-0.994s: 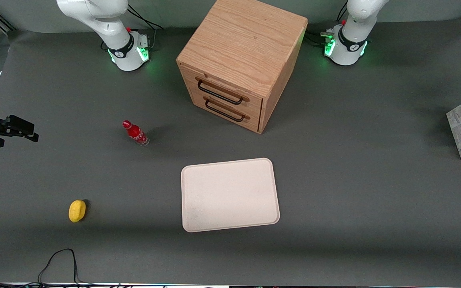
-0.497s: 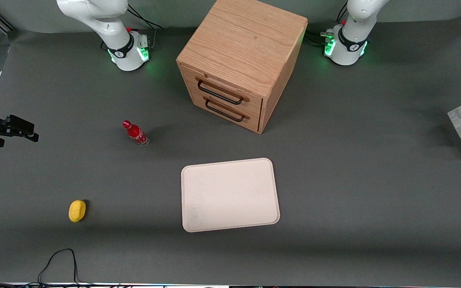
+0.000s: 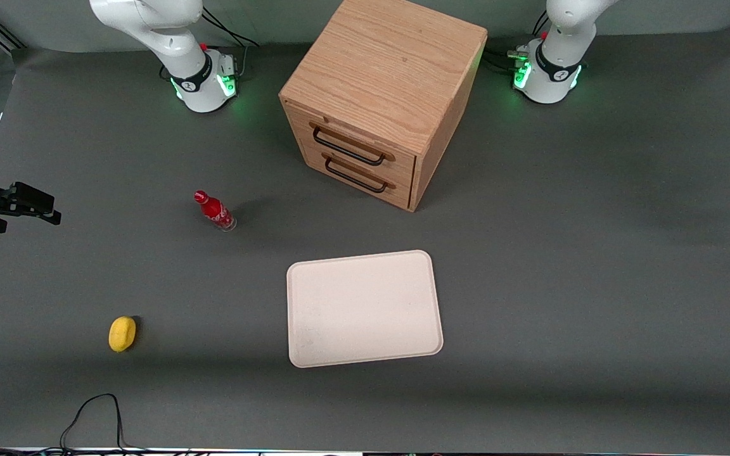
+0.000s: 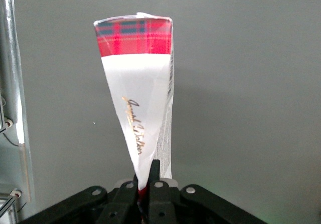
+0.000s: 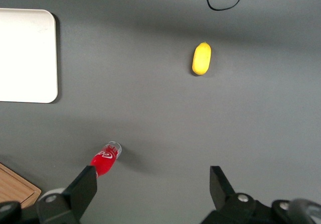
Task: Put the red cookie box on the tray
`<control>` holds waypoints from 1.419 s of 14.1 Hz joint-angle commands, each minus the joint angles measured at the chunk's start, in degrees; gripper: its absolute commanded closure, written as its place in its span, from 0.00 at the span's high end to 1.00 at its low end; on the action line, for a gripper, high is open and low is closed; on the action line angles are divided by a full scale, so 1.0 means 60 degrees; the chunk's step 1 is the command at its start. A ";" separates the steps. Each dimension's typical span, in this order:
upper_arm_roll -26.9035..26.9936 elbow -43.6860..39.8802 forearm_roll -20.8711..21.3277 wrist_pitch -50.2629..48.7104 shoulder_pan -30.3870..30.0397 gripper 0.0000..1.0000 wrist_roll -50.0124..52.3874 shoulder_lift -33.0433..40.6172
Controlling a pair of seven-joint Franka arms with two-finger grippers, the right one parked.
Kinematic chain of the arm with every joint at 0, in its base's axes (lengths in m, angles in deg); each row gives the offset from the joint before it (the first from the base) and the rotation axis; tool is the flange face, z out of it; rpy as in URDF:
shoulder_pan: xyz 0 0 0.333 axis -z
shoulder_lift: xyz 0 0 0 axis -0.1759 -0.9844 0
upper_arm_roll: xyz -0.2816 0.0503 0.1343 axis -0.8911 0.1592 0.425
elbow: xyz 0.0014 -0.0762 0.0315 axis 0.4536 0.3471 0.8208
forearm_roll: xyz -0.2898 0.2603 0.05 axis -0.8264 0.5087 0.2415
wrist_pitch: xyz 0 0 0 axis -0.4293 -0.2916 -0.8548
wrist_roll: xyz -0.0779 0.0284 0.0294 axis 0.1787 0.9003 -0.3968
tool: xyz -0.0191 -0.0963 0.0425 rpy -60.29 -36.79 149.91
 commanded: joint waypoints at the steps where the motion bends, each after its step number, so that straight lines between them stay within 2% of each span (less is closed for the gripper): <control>1: 0.0076 -0.0997 0.0131 -0.1188 0.0682 0.04 0.0790 -0.0224; 3: 0.0061 -0.1056 0.0087 -0.1600 0.1514 0.04 0.1843 -0.0034; 8: -0.0143 -0.1318 -0.0016 -0.2114 0.4603 0.04 0.5591 0.0202; 10: -0.0480 -0.1349 -0.0482 -0.2013 0.5572 0.04 0.7232 0.0071; 12: -0.0962 -0.1654 -0.0806 -0.1851 0.6378 0.03 0.8523 -0.0483; 15: -0.1593 -0.2446 -0.0822 -0.0860 0.7389 0.03 1.0442 -0.1655; 17: -0.1668 -0.2536 -0.0778 0.0064 0.8107 0.03 1.0725 -0.2271; 20: -0.1683 -0.2915 -0.0807 0.1090 0.8548 0.03 1.1165 -0.3149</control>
